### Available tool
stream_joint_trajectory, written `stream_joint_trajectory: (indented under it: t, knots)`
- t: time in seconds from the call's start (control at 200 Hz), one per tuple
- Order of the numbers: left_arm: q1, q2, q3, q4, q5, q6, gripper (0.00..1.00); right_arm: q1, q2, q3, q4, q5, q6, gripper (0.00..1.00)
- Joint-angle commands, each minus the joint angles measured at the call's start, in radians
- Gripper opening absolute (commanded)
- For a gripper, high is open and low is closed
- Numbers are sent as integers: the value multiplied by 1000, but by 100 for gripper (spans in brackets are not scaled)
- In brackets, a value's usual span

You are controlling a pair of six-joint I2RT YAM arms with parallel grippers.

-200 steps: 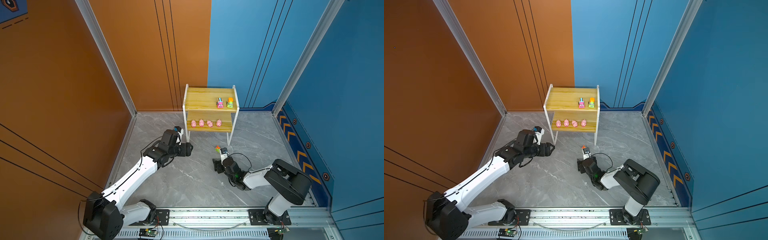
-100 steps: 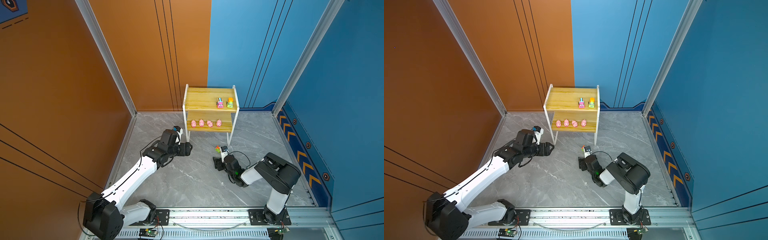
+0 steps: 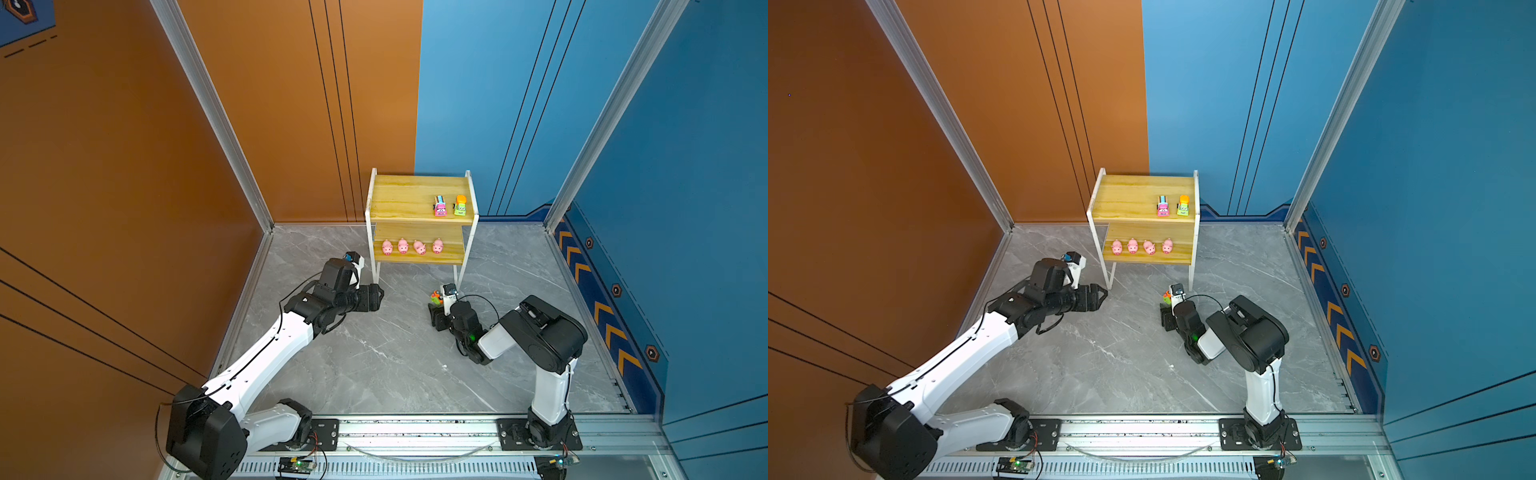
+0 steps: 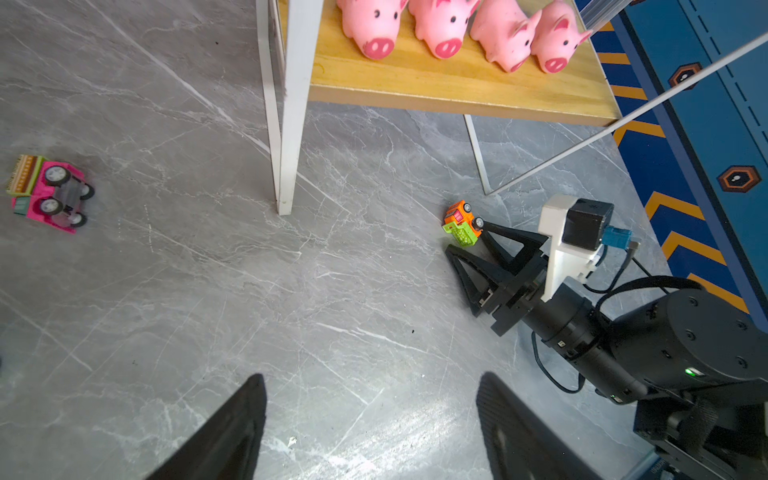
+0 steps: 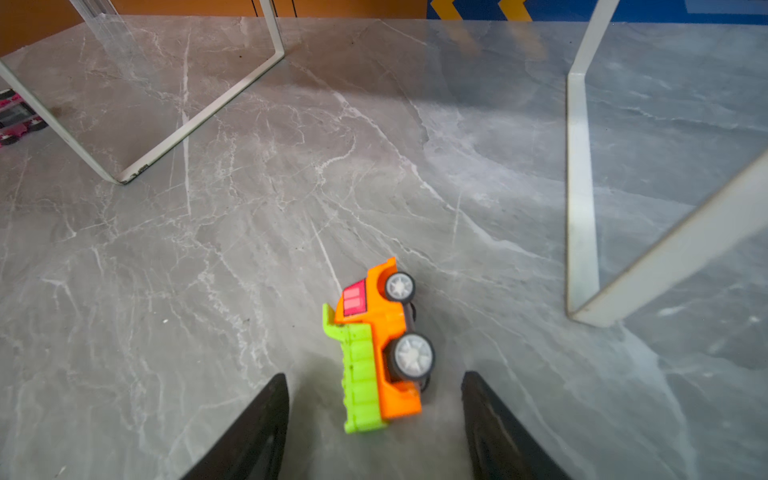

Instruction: Place and organize the plastic toys onto the shelf

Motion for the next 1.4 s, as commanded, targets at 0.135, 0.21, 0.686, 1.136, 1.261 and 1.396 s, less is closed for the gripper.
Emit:
stream_joint_trajectory:
  t: [0.135,0.21,0.686,1.136,1.261,1.396]
  knots:
    - [9,-5,5,8,17,24,81,-7,59,39,-17,-23,-46,59]
    - [9,-6,3,6,15,24,81,-7,67,43,-7,-15,-46,54]
    - [10,-14,1,10,13,25,81,50,-93,15,-146,-31,20,30]
    - [3,-21,1,10,24,20,81,199,-301,-18,-489,-137,486,29]
    - [-1,-24,3,10,28,19,81,198,-333,-39,-523,-179,632,28]
    - [-7,-29,2,10,29,19,81,169,-361,-94,-472,-237,777,29]
